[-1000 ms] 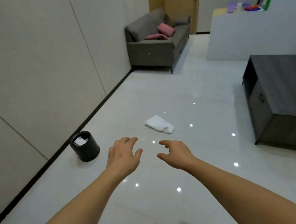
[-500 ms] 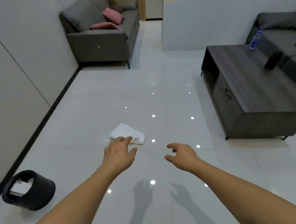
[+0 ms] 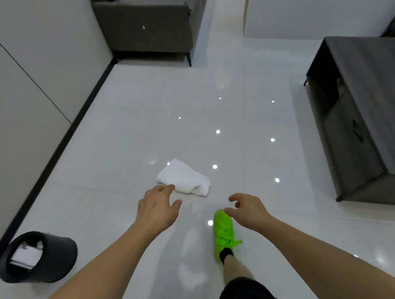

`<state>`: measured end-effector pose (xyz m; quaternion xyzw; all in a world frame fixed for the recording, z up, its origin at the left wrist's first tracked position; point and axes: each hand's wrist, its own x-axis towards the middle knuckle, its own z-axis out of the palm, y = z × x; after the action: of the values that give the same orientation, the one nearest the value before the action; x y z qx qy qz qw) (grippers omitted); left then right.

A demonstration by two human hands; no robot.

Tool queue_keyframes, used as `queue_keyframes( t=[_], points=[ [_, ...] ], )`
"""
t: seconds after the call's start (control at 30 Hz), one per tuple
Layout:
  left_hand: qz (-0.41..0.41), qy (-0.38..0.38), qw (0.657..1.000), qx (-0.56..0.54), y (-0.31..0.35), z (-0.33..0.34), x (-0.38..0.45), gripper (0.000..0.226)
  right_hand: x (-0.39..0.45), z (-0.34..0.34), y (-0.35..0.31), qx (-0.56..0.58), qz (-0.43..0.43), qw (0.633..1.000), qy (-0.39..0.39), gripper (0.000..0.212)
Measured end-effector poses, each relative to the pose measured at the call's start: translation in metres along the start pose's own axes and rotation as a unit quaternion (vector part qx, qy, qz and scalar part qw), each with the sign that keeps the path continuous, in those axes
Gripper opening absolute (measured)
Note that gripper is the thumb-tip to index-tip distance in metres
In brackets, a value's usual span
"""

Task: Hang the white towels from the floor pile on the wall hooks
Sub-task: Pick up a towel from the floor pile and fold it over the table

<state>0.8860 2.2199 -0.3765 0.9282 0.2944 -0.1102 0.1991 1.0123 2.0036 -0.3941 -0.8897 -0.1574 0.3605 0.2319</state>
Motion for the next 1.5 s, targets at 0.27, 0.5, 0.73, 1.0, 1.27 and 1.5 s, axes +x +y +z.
queue_keyframes(
  t=[0.27,0.5,0.73,1.0,1.27,1.5],
  points=[
    [-0.11,-0.076,0.99,-0.035,-0.007,0.011,0.144,0.054,0.19,-0.024,-0.03,0.039,0.032,0.995,-0.081,0.052],
    [-0.131,-0.168,0.977,-0.031,-0.012,0.046,0.251,0.053,0.305,-0.007,-0.007,0.049,0.103,0.985,-0.131,0.048],
    [-0.109,-0.22,0.968,-0.056,-0.039,0.128,0.365,0.048,0.419,0.058,0.024,0.05,0.18,0.972,-0.145,0.044],
    [-0.128,-0.263,0.948,-0.127,-0.109,0.298,0.493,0.046,0.568,0.166,0.085,0.077,0.276,0.955,-0.072,0.036],
    [-0.113,-0.28,0.949,-0.093,-0.194,0.43,0.58,0.045,0.716,0.278,0.141,0.101,0.269,0.958,0.005,0.049],
    [-0.092,-0.277,0.953,-0.076,-0.214,0.463,0.615,0.044,0.767,0.316,0.161,0.068,0.242,0.968,0.019,0.041]
  ],
)
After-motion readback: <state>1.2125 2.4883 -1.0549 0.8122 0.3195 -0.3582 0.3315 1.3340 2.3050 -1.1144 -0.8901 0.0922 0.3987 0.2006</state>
